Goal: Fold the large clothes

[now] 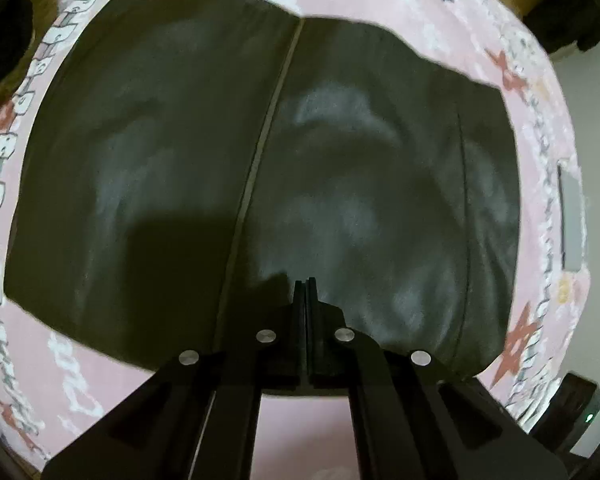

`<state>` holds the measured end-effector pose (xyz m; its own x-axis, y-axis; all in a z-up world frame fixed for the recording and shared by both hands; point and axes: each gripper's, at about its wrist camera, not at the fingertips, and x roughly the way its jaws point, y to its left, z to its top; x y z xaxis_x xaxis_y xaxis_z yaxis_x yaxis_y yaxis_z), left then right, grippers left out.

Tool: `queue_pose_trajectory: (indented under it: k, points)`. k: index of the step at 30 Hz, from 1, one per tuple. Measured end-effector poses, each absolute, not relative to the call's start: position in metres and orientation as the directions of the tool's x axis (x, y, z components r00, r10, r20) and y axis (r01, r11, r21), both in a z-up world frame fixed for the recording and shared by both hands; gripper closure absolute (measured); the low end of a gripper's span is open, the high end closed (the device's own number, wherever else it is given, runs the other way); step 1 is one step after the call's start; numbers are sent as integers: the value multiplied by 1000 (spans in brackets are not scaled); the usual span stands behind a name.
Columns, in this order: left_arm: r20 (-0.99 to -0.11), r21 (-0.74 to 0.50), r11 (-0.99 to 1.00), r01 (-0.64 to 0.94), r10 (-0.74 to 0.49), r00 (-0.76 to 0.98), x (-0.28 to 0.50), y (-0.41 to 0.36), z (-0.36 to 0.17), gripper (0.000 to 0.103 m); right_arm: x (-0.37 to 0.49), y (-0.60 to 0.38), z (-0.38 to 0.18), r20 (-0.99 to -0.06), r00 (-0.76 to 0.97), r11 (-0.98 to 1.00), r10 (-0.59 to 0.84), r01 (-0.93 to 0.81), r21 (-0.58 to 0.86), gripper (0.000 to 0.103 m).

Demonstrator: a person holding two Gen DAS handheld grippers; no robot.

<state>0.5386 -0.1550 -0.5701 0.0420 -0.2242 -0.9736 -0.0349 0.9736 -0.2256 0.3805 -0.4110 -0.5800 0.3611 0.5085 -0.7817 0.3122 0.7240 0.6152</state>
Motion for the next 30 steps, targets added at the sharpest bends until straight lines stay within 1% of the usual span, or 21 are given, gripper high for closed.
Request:
queue_pose_trajectory:
  k: [3,7,10,16,18,19,20,21,22,25,30]
  points:
    - [-979,-205,978,-28,-205,14,535,-156,-578,102,360,-413,-598,-777,352,676,522,384,629,98]
    - [-987,-158,987,21,-158,-5,538,-159,-588,102,359,-419,-618,-758,377,601,532,462,652,98]
    - [-989,-144,988,51,-143,-25,543,-162,-597,102,360,-425,-632,-721,412,502,558,524,688,98]
    - [-989,-144,984,105,-138,-59,547,-157,-604,102,351,-428,-643,-654,472,344,591,586,734,97]
    - [-989,-141,983,121,-134,-66,546,-154,-604,101,347,-431,-645,-643,484,305,594,604,736,88]
    - [-989,-140,982,127,-132,-68,546,-154,-605,101,347,-431,-645,-645,484,297,591,613,732,72]
    - [-989,-138,981,134,-130,-69,544,-152,-605,101,345,-433,-644,-646,490,287,585,620,730,36]
    - [-989,-137,981,139,-129,-70,542,-150,-604,101,345,-435,-642,-644,501,277,579,622,732,21]
    - [-989,-138,980,140,-129,-72,542,-150,-604,101,342,-438,-639,-635,528,260,564,617,743,17]
    - [-988,-146,980,137,-136,-78,537,-141,-604,101,346,-443,-631,-622,540,253,567,605,755,17]
    - [-979,-187,975,120,-175,-105,530,-129,-606,101,360,-446,-639,-559,590,123,583,616,778,17]
